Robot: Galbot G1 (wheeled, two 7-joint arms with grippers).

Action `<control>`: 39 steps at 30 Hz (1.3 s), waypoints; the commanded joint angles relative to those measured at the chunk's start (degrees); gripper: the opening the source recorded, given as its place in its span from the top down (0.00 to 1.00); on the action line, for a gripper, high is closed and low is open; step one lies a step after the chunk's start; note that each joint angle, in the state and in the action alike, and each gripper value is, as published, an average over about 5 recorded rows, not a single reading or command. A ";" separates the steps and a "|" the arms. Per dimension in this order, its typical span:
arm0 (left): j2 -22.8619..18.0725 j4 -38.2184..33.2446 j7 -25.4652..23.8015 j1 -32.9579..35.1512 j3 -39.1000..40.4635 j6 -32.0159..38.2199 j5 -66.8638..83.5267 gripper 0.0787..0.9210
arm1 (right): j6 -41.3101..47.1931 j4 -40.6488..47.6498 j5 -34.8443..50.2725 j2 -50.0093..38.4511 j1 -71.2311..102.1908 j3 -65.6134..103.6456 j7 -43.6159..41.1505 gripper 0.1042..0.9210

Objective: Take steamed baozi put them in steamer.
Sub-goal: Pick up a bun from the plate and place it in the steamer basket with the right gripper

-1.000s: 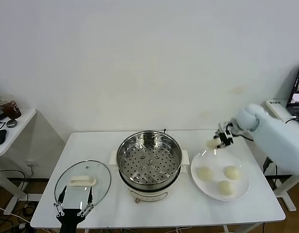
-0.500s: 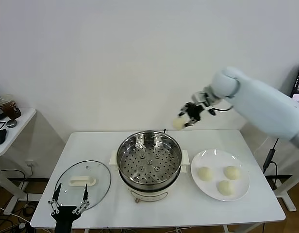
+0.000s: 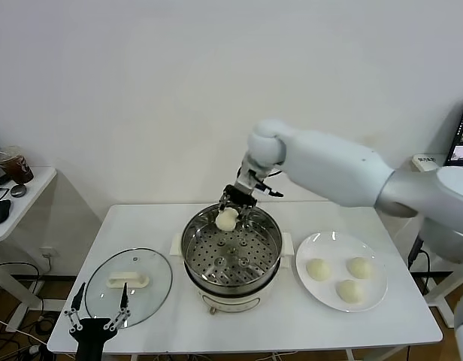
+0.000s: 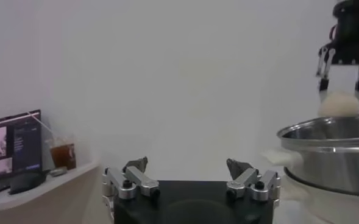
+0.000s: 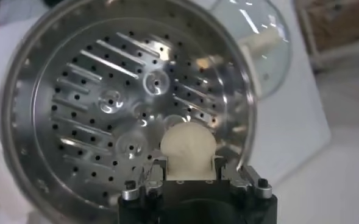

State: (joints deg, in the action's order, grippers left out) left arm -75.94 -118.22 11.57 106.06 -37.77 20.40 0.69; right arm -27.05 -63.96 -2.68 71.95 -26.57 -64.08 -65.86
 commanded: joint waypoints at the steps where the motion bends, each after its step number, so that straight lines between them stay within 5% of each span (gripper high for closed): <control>1: -0.01 -0.03 -0.01 0.04 -0.49 0.00 0.04 0.12 | -12.38 5.81 -14.42 5.23 2.61 -1.67 1.73 0.55; 18: 0.13 0.41 0.17 -0.22 -1.23 0.06 0.30 0.12 | -17.19 11.56 -22.29 7.34 7.00 2.49 5.80 0.49; 27: 0.27 0.49 0.20 -0.73 -1.16 -0.06 0.38 0.12 | -15.37 8.20 -14.28 5.21 4.46 2.11 5.89 0.21; 34: 1.54 0.00 -0.53 -0.82 -1.68 -2.26 3.45 0.12 | 7.05 -10.01 7.10 -7.59 -6.88 -2.11 -1.37 0.12; 39: 3.09 -3.08 -0.61 -1.51 -1.44 -16.07 10.49 0.12 | 25.19 -20.12 14.16 -20.54 -11.88 -4.96 -3.15 0.12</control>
State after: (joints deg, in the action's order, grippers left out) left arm -73.96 -119.07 11.09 104.83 -39.19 16.09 4.76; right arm -25.94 -68.08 -4.21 67.23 -29.75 -65.59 -64.95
